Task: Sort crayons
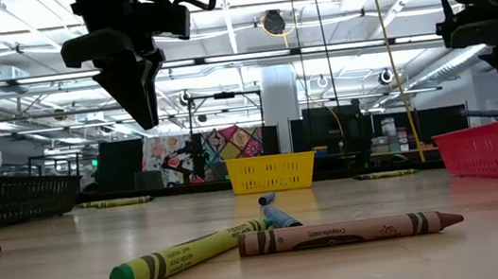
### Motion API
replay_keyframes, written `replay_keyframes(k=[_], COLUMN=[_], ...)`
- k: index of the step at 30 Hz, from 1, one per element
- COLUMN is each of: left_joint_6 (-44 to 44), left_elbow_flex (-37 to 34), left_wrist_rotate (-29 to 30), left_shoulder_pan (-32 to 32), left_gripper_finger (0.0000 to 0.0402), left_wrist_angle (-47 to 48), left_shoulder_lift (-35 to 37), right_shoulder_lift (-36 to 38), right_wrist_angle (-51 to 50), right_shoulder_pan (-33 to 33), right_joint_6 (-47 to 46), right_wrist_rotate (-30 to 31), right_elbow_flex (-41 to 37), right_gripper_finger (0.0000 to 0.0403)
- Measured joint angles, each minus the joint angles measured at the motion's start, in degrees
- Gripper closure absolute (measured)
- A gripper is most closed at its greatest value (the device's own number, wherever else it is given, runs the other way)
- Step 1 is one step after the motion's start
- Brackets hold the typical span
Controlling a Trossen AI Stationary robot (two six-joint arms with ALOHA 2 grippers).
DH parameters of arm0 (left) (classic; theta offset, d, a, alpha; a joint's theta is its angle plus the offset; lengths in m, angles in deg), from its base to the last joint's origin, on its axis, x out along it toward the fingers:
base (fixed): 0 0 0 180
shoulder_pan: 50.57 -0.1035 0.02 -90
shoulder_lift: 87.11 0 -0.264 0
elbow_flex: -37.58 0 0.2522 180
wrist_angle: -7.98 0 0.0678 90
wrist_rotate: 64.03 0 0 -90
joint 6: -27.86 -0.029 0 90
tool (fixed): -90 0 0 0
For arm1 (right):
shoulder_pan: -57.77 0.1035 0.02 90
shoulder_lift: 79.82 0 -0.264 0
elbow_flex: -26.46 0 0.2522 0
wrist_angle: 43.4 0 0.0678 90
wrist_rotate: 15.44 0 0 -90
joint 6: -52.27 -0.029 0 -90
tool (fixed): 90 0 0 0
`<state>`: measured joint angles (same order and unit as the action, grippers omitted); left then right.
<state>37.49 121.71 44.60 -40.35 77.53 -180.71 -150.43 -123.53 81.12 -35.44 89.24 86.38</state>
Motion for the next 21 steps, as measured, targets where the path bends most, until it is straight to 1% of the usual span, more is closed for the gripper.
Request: replay_keyframes(k=[3,7,12,21], left_joint_6=[0.0,0.0,0.0,0.0], left_elbow_flex=[0.0,0.0,0.0,0.0], left_wrist_rotate=[0.0,0.0,0.0,0.0], left_shoulder_pan=[0.0,0.0,0.0,0.0], left_gripper_finger=[0.0299,0.0299,0.0299,0.0299], left_wrist_angle=[0.0,0.0,0.0,-0.1], left_shoulder_lift=[0.0,0.0,0.0,0.0], right_shoulder_lift=[0.0,0.0,0.0,0.0], right_wrist_angle=[0.5,3.0,3.5,3.6], right_shoulder_pan=[-1.0,-2.7,-3.3,-3.4], right_joint_6=[1.0,3.2,2.9,3.1], right_wrist_rotate=[-0.1,-2.9,-1.3,-1.3], right_elbow_flex=[-0.6,-2.8,-4.6,-4.6], right_gripper_finger=[0.0403,0.0403,0.0403,0.0400])
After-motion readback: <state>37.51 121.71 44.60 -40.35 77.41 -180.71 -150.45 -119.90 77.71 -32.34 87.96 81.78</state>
